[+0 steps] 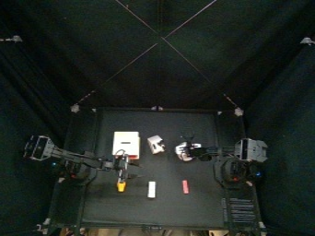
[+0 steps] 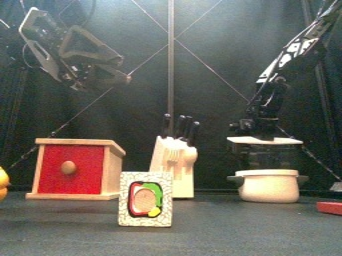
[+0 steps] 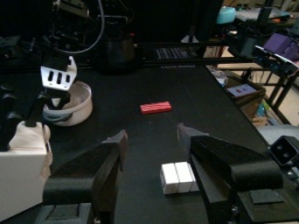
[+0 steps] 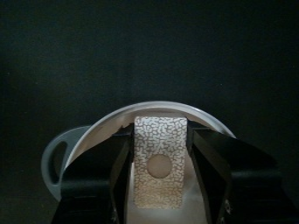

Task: Put rice near salmon

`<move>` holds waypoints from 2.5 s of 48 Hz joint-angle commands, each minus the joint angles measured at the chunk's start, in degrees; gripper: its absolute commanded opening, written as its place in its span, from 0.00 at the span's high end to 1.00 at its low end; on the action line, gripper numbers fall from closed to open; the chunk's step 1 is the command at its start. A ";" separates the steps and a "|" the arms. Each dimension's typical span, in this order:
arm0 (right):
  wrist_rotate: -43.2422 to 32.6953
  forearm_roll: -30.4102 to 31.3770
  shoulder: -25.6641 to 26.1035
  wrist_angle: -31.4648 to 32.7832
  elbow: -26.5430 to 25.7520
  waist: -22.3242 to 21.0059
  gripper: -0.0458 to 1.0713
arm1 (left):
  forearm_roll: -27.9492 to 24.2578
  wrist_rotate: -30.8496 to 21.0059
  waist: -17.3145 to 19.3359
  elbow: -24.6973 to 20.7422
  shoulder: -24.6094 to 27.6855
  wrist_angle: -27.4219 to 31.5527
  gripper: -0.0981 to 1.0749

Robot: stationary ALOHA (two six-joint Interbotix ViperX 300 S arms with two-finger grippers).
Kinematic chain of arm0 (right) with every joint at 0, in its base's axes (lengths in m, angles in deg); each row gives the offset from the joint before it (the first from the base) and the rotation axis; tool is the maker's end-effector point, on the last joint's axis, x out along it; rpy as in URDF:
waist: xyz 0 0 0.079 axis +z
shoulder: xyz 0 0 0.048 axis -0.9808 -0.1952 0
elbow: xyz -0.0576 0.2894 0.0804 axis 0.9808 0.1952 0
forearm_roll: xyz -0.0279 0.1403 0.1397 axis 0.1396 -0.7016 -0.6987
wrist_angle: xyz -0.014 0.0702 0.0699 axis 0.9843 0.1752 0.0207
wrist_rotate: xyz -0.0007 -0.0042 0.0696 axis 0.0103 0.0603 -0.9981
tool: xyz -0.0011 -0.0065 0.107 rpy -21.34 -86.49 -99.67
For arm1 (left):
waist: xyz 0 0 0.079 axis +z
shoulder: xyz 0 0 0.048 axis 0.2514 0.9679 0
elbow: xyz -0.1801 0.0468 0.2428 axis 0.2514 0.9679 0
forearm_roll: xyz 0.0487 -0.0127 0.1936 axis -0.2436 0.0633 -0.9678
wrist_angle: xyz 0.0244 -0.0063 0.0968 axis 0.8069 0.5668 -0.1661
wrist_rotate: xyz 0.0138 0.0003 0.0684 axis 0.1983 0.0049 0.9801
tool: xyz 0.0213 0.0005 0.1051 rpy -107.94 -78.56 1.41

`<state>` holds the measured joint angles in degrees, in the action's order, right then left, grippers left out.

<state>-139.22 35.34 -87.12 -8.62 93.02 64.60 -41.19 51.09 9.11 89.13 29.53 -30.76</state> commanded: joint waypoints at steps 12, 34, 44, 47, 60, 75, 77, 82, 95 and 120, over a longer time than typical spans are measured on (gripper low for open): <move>1.14 -0.09 3.60 0.00 -1.93 0.18 0.40 | 0.09 -0.09 0.09 -0.79 -0.35 -0.26 0.18; 1.14 -0.18 17.23 0.26 0.88 1.49 0.40 | 0.09 -0.09 0.09 -0.53 -0.53 -0.26 0.18; 1.05 -2.11 21.80 0.26 2.55 3.78 0.40 | 0.09 -0.09 -0.09 -0.26 -1.32 -0.26 0.18; 0.97 -2.64 22.68 0.35 2.55 5.10 0.40 | 0.09 -0.09 -0.18 -0.09 -1.58 -0.26 0.18; 0.26 -3.43 23.55 1.05 1.58 11.60 0.40 | 0.09 -0.09 -0.18 0.00 -1.76 -0.26 0.18; -1.76 -6.15 21.09 3.96 -0.79 21.62 0.40 | 0.88 -0.09 -0.18 0.26 -1.76 -0.18 0.18; -2.90 -6.06 20.65 3.87 -0.97 22.76 0.40 | 0.88 -0.09 -0.09 0.35 -1.67 -0.18 0.18; -6.06 -5.71 18.98 3.96 -0.79 24.96 0.40 | 0.88 -0.09 -0.18 0.26 -1.76 -0.18 0.18; -9.49 -7.21 15.21 3.52 -1.05 28.74 0.40 | 1.49 -0.09 -0.26 0.26 -1.76 -0.18 0.18; -8.35 -18.37 0.62 3.16 -8.00 30.94 0.40 | 2.02 -0.09 -0.35 0.09 -1.76 -0.18 0.18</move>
<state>-147.66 17.06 -86.77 -5.46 86.61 95.71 -39.17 50.92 8.94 90.10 28.04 -30.68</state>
